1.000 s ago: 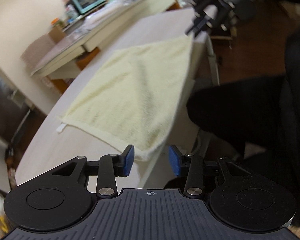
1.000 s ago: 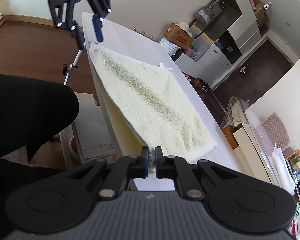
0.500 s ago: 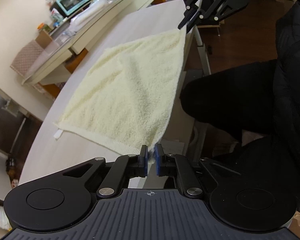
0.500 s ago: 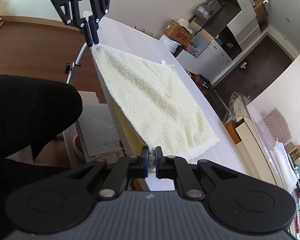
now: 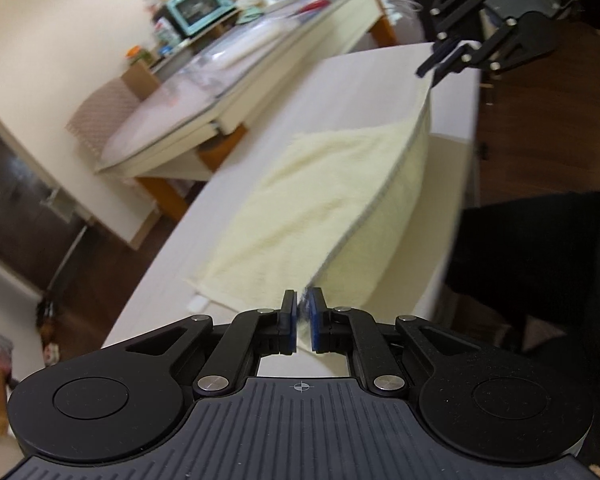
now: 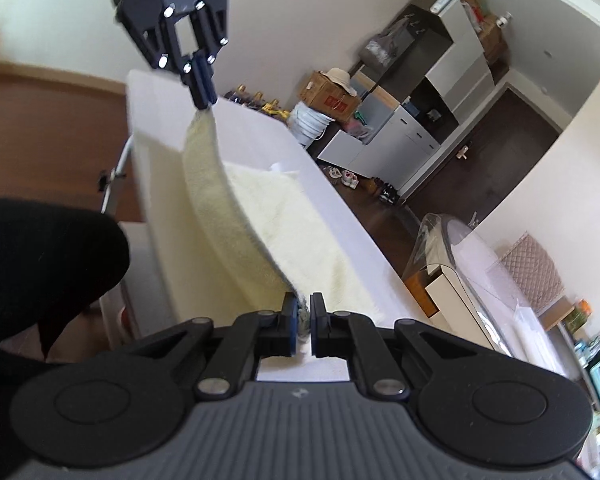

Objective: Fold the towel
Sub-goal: 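Lift the towel with both grippers and fold it over toward the left gripper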

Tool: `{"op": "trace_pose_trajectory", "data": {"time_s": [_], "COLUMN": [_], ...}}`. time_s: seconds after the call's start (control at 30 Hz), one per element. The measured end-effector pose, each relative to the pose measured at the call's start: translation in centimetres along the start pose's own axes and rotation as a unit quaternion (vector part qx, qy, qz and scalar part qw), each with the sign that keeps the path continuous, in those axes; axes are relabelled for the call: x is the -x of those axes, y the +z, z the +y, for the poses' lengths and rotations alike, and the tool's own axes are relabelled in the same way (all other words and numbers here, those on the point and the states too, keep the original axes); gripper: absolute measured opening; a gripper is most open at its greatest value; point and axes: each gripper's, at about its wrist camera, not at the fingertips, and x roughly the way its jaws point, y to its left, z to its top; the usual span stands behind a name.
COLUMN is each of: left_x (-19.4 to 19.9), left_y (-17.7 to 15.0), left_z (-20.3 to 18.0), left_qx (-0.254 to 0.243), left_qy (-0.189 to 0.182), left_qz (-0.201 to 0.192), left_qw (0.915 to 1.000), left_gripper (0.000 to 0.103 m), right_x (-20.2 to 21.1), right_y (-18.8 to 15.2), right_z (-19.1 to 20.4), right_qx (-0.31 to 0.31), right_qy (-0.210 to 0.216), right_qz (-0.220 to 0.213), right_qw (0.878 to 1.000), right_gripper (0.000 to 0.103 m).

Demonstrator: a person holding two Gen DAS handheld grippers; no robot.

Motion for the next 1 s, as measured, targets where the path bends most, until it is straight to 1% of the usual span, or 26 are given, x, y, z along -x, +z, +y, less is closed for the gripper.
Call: {"op": "trace_pose_trajectory", "data": {"time_s": [0.1,0.23,0.4,0.53,0.63,0.8,1.0], "left_x": [-1.7,-4.2,-6.7,-8.8,-10.5,-12.9,-14.6], "left_y": [0.7,1.7,2.6,2.8,2.7,2.1,1.7], "left_z": [1.6,3.9,6.7,8.9,10.3,11.3,11.5], "left_qx": [0.019,0.028,0.048,0.069,0.088,0.108,0.115], "left_qy": [0.009,0.021,0.032,0.034,0.028,0.023,0.017], "left_qz": [0.004,0.013,0.022,0.031,0.037,0.046,0.056], "left_qw": [0.9998,0.9993,0.9981,0.9965,0.9950,0.9929,0.9916], "left_gripper": [0.006,0.006,0.006,0.006,0.006,0.006,0.006], "right_x": [-1.9,-5.0,-7.9,-10.6,-12.3,-14.6,-16.0], "right_y": [-0.1,-0.2,-0.1,0.1,-0.1,-1.3,-2.4], "right_z": [-2.2,-5.6,-8.5,-11.3,-12.9,-14.3,-15.2], "right_qx": [-0.023,-0.079,-0.099,-0.131,-0.160,-0.198,-0.238], "right_qy": [0.011,0.027,0.035,0.046,0.057,0.071,0.078], "right_qz": [0.000,0.005,0.021,0.035,0.046,0.066,0.082], "right_qw": [1.000,0.996,0.994,0.990,0.984,0.975,0.965], "right_gripper": [0.007,0.007,0.007,0.007,0.007,0.007,0.007]}}
